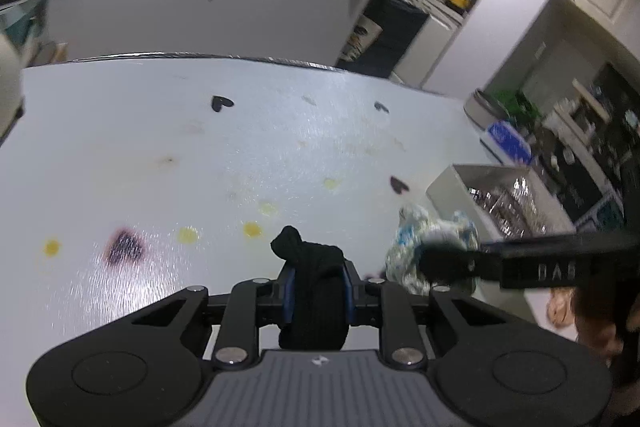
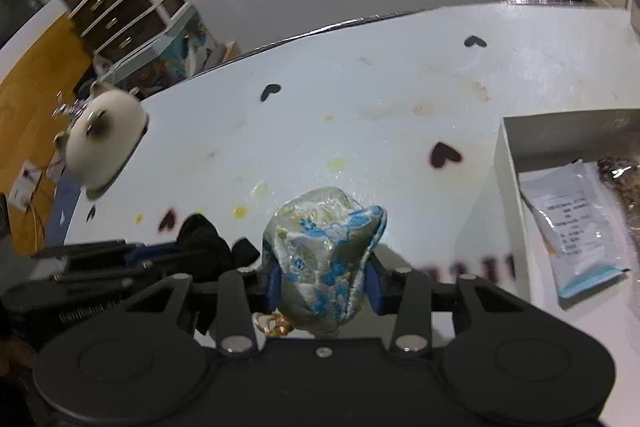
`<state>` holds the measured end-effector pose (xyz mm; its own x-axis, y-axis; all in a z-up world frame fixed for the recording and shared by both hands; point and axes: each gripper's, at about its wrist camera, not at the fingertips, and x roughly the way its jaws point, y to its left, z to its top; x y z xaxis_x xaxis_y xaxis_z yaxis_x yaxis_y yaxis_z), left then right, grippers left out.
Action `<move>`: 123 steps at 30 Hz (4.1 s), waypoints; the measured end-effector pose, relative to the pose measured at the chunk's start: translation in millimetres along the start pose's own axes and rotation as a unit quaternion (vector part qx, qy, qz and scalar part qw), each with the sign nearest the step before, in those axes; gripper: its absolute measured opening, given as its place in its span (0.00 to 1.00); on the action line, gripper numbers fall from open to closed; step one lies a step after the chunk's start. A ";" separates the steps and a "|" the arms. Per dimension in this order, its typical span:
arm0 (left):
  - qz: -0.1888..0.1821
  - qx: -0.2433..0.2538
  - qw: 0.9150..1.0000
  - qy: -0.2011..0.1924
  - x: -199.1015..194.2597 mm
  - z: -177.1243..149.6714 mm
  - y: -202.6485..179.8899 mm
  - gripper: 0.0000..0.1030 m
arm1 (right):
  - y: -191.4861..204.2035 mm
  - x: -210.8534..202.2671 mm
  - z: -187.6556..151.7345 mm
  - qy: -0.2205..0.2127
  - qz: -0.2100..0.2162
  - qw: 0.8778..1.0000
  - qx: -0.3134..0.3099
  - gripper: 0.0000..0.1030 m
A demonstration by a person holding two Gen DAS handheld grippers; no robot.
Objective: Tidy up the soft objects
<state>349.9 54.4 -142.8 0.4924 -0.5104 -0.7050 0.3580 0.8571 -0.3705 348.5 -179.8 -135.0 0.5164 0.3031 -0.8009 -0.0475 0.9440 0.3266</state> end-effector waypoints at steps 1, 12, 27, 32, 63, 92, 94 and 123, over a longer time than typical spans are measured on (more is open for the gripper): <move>0.004 -0.008 1.000 -0.007 -5.8 -2.4 -4.1 0.23 | 1.3 -4.7 -3.0 -0.002 0.000 1.000 -0.007 0.39; 0.036 -0.039 0.997 -0.052 -59.1 -18.1 -52.2 0.23 | 5.5 -71.9 -41.2 -0.040 0.012 0.998 -0.037 0.39; 0.011 -0.033 0.997 -0.073 -56.6 -26.0 -174.9 0.23 | -58.7 -158.1 -72.4 -0.096 0.016 0.995 -0.020 0.39; -0.001 -0.043 0.997 -0.070 -32.3 -22.7 -219.8 0.23 | -108.8 -183.1 -70.6 -0.105 0.007 0.994 -0.002 0.40; -0.027 0.104 0.990 0.090 121.8 18.7 -255.4 0.79 | -200.7 -131.7 -72.1 0.026 0.064 0.994 0.088 0.72; 0.041 0.021 0.999 0.014 65.6 8.0 -277.3 0.79 | -199.1 -116.8 -69.9 0.069 0.086 0.993 -0.041 0.34; 0.045 0.014 0.999 0.005 60.0 6.6 -280.8 0.79 | -202.9 -131.8 -66.5 0.049 0.090 0.993 -0.051 0.38; 0.171 -0.010 0.976 -0.137 -86.1 -54.1 -357.8 1.00 | -217.4 -310.9 -73.1 -0.186 0.002 0.977 -0.101 0.76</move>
<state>136.4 -204.6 17.8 0.7751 -0.1909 -0.6023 0.1211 0.9805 -0.1549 135.8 -469.6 6.4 0.7897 0.2739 -0.5490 -0.1993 0.9608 0.1928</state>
